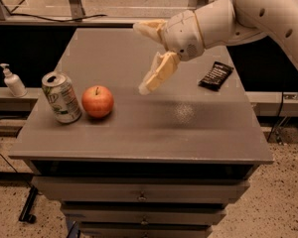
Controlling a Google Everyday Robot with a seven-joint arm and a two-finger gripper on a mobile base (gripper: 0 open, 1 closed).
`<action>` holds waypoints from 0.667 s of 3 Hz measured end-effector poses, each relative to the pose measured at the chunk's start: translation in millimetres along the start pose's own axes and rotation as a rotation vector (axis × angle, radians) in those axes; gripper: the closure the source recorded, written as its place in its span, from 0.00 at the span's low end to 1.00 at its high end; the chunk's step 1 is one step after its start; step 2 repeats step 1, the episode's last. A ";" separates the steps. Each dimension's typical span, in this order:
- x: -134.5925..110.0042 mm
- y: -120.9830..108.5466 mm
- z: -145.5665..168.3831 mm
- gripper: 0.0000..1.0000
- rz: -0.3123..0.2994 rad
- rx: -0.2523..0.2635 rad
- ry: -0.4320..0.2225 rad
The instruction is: Move apple near 7up can
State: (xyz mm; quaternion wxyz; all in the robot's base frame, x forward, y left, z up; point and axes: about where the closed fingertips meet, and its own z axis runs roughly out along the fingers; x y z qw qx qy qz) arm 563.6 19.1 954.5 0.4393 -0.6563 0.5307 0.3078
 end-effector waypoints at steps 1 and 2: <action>0.0 0.0 0.1 0.00 0.000 0.000 0.000; 0.0 0.0 0.1 0.00 0.000 0.000 0.000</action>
Offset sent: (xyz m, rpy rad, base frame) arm 0.0000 0.0000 0.0000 0.0000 0.0000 0.0000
